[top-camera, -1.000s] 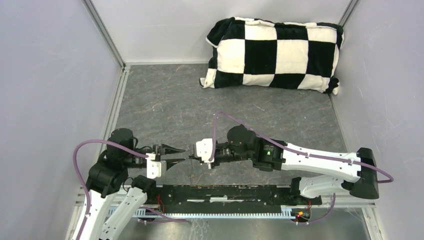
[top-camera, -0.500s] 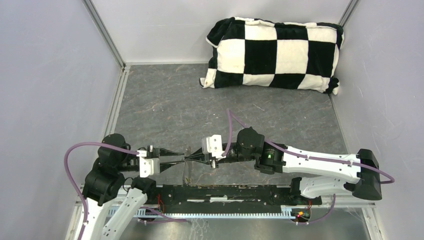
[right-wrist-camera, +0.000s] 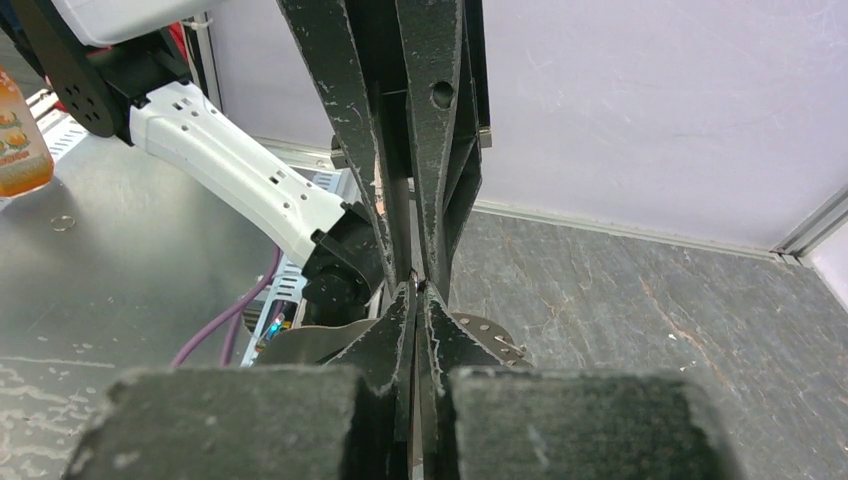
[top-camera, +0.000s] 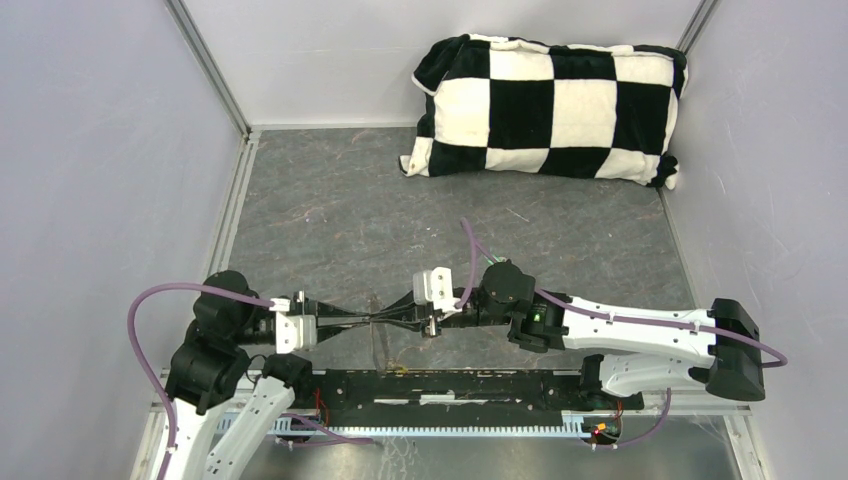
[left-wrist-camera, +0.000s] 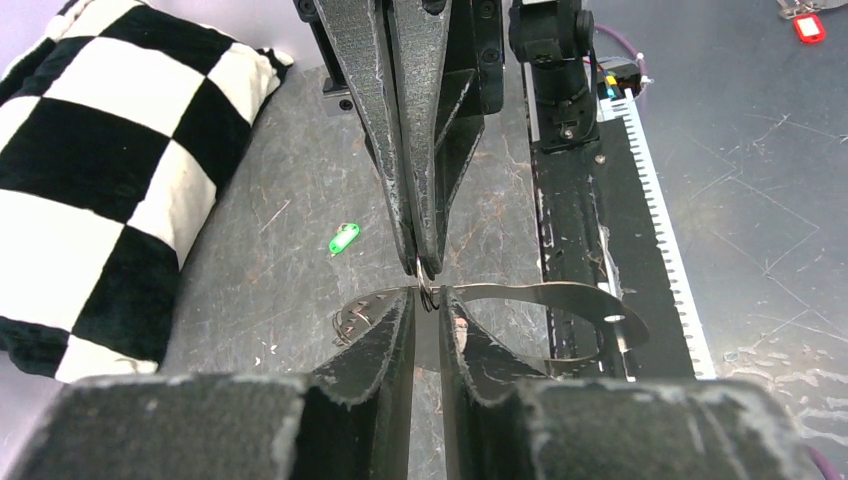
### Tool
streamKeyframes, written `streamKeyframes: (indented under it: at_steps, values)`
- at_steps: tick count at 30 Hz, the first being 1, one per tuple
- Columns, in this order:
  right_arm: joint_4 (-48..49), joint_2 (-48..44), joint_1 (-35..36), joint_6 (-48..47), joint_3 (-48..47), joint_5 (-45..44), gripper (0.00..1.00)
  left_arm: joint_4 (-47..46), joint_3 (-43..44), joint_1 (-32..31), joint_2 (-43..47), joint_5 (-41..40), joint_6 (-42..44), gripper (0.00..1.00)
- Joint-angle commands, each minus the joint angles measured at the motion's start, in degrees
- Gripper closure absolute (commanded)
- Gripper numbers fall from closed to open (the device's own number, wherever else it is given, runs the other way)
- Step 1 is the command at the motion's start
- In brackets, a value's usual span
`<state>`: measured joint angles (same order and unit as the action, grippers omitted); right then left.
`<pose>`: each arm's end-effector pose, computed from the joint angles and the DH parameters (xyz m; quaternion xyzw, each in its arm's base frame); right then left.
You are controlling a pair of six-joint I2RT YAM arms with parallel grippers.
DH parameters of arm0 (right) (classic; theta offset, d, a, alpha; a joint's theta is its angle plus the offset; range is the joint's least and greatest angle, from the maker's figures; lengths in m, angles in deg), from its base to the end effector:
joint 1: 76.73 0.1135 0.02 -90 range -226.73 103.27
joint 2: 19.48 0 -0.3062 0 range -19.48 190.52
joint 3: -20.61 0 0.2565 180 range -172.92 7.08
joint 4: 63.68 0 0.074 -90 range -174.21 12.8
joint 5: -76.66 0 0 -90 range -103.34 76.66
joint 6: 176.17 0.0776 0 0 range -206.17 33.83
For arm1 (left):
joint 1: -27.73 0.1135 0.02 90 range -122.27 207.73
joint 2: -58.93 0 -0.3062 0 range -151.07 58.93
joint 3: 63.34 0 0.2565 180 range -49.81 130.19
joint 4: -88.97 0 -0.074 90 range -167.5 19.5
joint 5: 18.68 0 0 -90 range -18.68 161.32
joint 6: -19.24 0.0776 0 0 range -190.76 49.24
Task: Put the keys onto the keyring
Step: Adjust the key on the keyring.
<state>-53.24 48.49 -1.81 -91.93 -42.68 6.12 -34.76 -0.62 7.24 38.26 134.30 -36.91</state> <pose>0.0550 0.3034 0.3912 -0.5235 0.4227 0.5082 0.5376 0.0038 -0.0752 0.3665 0.5927 0.4522 -0.3485 0.5681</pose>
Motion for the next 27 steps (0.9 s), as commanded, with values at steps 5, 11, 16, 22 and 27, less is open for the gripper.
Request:
streamKeyframes:
  at_steps: [5,11,16,22,27]
  values:
    - [10.05,-1.90,0.12,3.22,1.94,-0.39,0.99,-3.81,-0.71,-0.03,0.73,0.94,-4.06,0.81]
    - [14.94,-2.68,0.13,5.62,4.58,-0.40,0.99,-5.17,-0.76,-0.06,1.09,0.61,-5.67,0.69]
    - [18.23,-2.53,0.09,8.15,5.89,-0.56,0.99,-7.23,-1.02,-0.02,1.14,0.85,-7.86,0.74]
    - [20.81,-3.53,0.14,8.81,7.51,-1.79,0.99,-7.25,-1.42,-0.07,2.11,0.48,-8.01,0.75]
    - [21.55,-3.49,0.10,9.20,7.70,-1.84,0.99,-7.30,-1.13,-0.03,1.95,0.27,-8.44,0.76]
